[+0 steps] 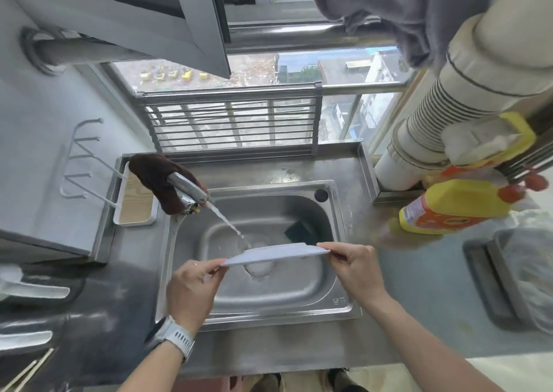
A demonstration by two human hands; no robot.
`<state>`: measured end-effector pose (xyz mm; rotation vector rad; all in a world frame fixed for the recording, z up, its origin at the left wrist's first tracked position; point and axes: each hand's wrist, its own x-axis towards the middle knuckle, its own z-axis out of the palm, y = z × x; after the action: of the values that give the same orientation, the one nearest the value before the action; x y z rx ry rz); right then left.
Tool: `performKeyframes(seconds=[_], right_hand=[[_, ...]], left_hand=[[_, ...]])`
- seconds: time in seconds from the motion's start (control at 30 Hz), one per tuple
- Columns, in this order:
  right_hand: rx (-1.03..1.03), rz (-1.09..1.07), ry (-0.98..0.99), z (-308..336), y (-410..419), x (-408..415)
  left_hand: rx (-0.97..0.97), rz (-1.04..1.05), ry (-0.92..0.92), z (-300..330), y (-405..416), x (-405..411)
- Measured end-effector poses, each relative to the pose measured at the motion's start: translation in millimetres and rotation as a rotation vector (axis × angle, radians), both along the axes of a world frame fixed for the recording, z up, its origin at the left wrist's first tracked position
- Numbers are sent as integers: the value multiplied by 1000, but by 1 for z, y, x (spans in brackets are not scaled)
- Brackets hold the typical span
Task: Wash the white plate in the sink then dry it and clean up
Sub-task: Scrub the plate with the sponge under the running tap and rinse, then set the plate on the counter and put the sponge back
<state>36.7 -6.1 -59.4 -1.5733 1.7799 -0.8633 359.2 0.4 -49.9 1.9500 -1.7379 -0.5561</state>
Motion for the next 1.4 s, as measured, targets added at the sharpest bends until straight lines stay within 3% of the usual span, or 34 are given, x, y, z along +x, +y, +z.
performKeyframes(seconds=[0.17,0.33,0.53,0.63,0.87,1.23,1.4], right_hand=[[88,-105,-97,-5,4,-1],[117,-346,-256,16,35,-53],[350,-577,-152,7,89,-154],[462,-586,-61,-2,104,-195],[460,-615,-23,-20,105,-252],[503,-526,144,-47,113,-264],[487,-515,179,-24,104,-261]], left_hand=[[167,105,134,1,-15,-26],[211,-30,255,18,-36,-89],[449,-219,237,-7,-14,-200],[550,-182,238,-30,12,-246],[554,-45,179,-46,32,-315],[568,24,124,-59,50,-336],[514,-8,106,-44,40,-336]])
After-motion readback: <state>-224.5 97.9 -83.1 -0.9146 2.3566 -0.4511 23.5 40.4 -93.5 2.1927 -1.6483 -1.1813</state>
